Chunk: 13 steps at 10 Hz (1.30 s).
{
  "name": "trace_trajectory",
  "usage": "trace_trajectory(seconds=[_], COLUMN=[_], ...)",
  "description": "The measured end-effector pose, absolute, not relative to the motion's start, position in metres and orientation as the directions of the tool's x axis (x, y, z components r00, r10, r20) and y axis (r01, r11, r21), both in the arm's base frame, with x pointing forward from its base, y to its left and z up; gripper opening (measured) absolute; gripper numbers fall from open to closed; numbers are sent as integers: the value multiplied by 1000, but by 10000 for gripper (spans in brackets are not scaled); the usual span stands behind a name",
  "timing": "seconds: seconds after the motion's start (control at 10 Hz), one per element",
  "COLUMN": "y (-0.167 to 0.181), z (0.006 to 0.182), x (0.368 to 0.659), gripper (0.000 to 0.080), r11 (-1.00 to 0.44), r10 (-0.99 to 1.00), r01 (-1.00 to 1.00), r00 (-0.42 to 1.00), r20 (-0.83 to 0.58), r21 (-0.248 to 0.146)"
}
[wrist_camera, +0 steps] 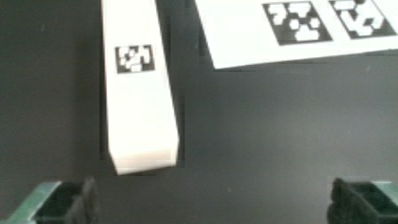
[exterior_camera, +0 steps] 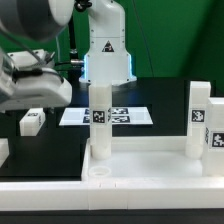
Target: Assemble desk
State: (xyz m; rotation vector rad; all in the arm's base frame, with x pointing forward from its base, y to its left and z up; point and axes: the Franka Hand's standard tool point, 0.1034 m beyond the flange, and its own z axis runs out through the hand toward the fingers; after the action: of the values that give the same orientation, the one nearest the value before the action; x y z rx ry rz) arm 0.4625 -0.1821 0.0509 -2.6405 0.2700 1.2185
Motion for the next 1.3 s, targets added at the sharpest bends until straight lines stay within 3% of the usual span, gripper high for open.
trace_trajectory(seconds=[0.2, 0.5, 1.0, 1.3], y=[-186, -193, -193, -196], z=[47, 32, 31, 12], x=[469, 439, 437, 407], gripper=[649, 649, 649, 649], r11=[-963, -973, -972, -969], r10=[-79, -60, -61, -44], r01=[-244, -211, -213, -220], r00=[661, 628, 625, 592], r20=[-746, -776, -778, -805], r21=[-114, -95, -95, -109])
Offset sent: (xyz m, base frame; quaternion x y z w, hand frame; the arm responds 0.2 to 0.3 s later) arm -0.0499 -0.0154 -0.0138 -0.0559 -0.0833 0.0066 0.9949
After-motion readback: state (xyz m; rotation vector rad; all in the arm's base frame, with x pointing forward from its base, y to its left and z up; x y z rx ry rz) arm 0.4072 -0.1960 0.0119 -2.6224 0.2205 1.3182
